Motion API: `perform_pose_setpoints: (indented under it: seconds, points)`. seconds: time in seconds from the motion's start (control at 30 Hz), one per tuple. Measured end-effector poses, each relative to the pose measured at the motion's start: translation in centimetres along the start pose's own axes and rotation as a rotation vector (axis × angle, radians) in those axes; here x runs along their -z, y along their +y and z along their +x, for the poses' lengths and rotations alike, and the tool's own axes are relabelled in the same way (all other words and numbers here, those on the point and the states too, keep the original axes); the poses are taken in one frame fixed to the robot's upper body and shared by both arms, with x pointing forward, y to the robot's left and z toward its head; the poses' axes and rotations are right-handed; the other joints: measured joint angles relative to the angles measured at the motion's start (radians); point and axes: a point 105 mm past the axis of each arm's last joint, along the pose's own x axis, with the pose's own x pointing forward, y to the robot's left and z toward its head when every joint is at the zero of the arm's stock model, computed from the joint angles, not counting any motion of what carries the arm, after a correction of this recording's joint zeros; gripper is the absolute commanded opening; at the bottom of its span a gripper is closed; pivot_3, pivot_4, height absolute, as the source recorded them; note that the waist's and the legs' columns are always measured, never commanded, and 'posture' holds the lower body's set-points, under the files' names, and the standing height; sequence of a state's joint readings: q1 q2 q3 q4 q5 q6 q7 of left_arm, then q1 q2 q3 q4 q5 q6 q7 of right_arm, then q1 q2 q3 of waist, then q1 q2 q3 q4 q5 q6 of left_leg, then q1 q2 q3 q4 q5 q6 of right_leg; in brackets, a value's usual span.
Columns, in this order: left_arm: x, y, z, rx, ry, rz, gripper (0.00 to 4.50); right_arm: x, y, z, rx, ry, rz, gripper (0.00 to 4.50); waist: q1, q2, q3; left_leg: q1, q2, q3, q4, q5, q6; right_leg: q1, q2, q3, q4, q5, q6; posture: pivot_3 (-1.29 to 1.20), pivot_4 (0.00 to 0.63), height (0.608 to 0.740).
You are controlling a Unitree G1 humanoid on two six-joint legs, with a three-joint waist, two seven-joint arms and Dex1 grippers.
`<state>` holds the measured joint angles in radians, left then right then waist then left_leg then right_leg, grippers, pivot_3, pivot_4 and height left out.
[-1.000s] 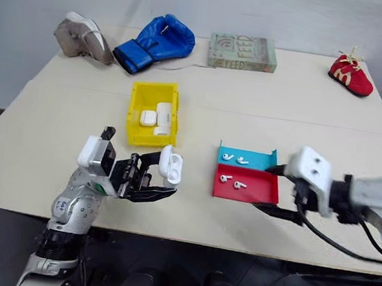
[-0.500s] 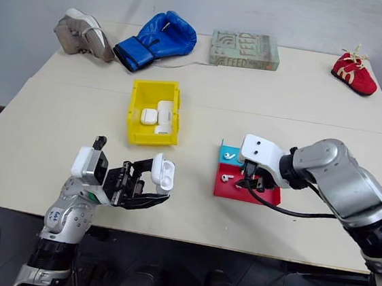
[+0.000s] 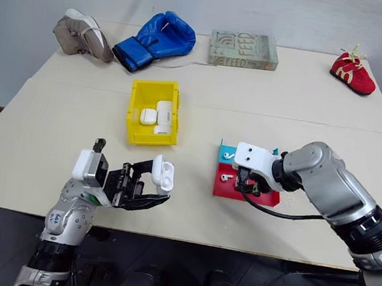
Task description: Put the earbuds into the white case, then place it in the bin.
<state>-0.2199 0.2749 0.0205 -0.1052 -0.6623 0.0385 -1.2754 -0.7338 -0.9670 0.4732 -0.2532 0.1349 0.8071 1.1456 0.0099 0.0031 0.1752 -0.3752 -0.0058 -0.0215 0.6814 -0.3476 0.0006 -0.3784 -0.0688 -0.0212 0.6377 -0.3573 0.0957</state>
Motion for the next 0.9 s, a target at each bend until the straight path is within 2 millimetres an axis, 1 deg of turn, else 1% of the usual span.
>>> perform_pose_setpoints:
  seconds: [0.33, 0.9]
  points:
    - [0.2, -0.2, 0.3, 0.014, 0.001, -0.005, 2.82, 1.1, -0.3, 1.2, 0.008, 0.041, -0.003, 1.81, -0.012, 0.0, 0.0, 0.0, 0.0, 0.0, 0.001, 0.0, 0.0, 0.0, 0.0, 0.0, 0.001, 0.0, 0.0, 0.0, 0.15, 0.74]
    - [0.3, -0.1, 0.2, 0.002, 0.01, -0.005, 2.82, 0.6, -0.5, 1.9, 0.003, 0.022, -0.042, 1.81, -0.013, 0.0, 0.0, 0.003, 0.0, 0.001, 0.001, 0.0, 0.0, 0.001, 0.0, 0.001, 0.004, 0.0, 0.0, 0.0, 0.15, 0.74]
